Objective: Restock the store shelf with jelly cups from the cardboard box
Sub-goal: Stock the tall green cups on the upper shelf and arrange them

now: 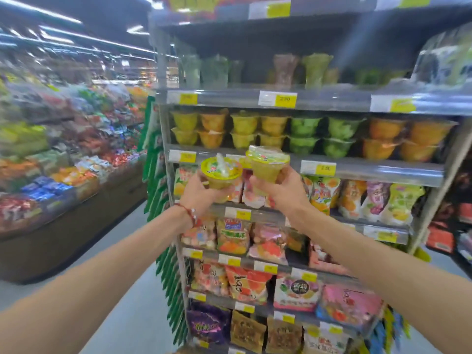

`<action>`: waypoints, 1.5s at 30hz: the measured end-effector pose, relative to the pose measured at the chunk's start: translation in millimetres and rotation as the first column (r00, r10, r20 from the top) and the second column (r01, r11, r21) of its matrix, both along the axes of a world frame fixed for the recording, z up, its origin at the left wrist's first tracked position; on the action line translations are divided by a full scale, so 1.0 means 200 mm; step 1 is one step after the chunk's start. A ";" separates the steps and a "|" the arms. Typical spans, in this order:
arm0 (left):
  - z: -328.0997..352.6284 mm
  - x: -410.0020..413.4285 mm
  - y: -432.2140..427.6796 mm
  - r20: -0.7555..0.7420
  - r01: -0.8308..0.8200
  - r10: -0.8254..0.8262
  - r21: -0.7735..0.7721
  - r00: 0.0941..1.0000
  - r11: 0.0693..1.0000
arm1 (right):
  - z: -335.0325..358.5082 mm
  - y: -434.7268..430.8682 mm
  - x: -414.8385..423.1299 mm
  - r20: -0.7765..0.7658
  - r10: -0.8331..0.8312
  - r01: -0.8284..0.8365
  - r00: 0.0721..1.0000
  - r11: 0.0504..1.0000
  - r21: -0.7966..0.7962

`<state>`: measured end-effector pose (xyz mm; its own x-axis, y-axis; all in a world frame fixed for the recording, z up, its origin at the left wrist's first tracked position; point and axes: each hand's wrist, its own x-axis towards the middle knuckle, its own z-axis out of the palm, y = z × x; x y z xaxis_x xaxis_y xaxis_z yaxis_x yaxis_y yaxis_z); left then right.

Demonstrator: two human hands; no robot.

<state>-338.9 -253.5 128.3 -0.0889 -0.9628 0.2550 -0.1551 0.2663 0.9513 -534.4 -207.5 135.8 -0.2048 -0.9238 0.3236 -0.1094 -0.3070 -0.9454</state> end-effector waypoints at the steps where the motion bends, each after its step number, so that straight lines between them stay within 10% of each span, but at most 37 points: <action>1: 0.05 0.02 -0.03 0.003 0.004 -0.004 -0.023 1.000 1.000 | 0.05 -0.03 0.02 0.005 -0.027 0.027 1.000 0.999 -0.018; 23: 0.96 0.21 -0.89 0.013 -0.064 0.072 -0.344 0.997 0.937 | 0.96 -0.79 0.20 -0.264 -0.335 0.232 0.905 0.906 -0.353; 34: 1.16 -0.09 -1.15 0.049 0.012 0.004 -0.322 0.999 0.947 | 1.17 -1.01 -0.09 -0.334 -0.480 0.404 0.811 0.873 -0.273; 45: 1.08 -0.30 -1.10 0.438 -0.142 0.332 -0.413 0.835 0.900 | 1.09 -1.01 -0.27 -0.511 -0.520 0.536 0.685 0.834 -0.129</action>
<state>-399.4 -474.2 345.3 -0.0735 -0.8238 0.5621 -0.6727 0.4570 0.5819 -589.4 -410.3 354.8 -0.4758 -0.7242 0.4992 -0.7062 -0.0237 -0.7076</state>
